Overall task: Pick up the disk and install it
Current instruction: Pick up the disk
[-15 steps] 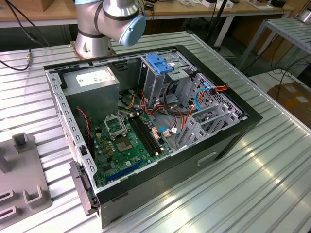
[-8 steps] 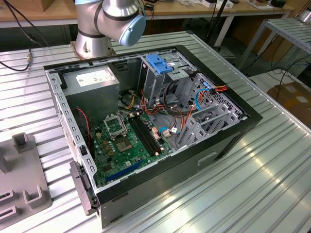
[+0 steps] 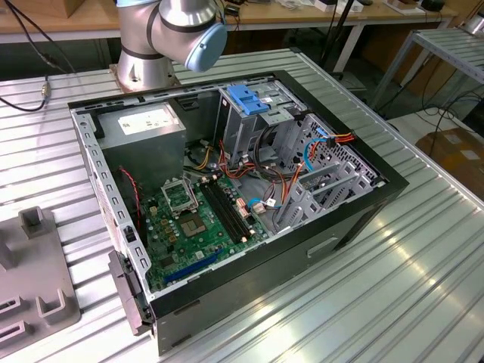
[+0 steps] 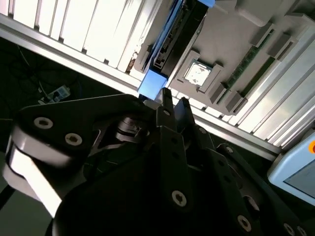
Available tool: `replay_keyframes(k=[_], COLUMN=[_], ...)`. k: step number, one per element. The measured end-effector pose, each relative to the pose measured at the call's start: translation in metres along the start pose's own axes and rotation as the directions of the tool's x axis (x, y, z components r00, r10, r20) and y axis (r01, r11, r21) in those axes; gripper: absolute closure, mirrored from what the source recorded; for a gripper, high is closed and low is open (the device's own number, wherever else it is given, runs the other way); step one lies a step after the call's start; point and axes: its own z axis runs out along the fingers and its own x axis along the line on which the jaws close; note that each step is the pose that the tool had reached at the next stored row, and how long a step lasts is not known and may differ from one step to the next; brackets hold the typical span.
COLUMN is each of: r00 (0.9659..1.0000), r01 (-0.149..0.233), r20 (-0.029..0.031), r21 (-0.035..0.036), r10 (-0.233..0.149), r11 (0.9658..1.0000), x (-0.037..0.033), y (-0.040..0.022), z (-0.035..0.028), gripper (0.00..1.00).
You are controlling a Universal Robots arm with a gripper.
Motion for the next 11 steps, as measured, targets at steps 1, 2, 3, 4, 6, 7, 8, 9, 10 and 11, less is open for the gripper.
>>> replay_keyframes(k=[1,2,3,4,6,7,8,9,10,11], r00=[1.0,1.0,1.0,1.0,1.0,1.0,1.0,1.0,1.0,1.0], r01=[0.0,0.0,0.0,0.001,0.002,0.003,0.003,0.003,0.003,0.004], r20=[0.0,0.0,0.0001,0.0002,0.0,0.0,0.0,0.0,0.0,0.0], r21=[0.0,0.0,0.0001,0.0004,0.0001,0.0001,0.0004,0.0004,0.0005,0.0006], r10=[0.0,0.0,0.0,-0.001,-0.002,-0.003,-0.003,-0.003,-0.003,-0.004], r11=[1.0,1.0,1.0,1.0,1.0,1.0,1.0,1.0,1.0,1.0], x=[0.0,0.0,0.0,-0.0002,-0.0006,-0.0011,-0.0013,-0.0014,-0.0016,-0.0018], y=[0.0,0.0,0.0,0.0,0.0,0.0,0.0,0.0,0.0,0.0], z=[0.0,0.0,0.0003,0.0017,0.0072,0.0107,0.0133,0.015,0.0177,0.0198], gripper=[0.77,0.65,0.58,0.58,0.58,0.58,0.58,0.58,0.58,0.58])
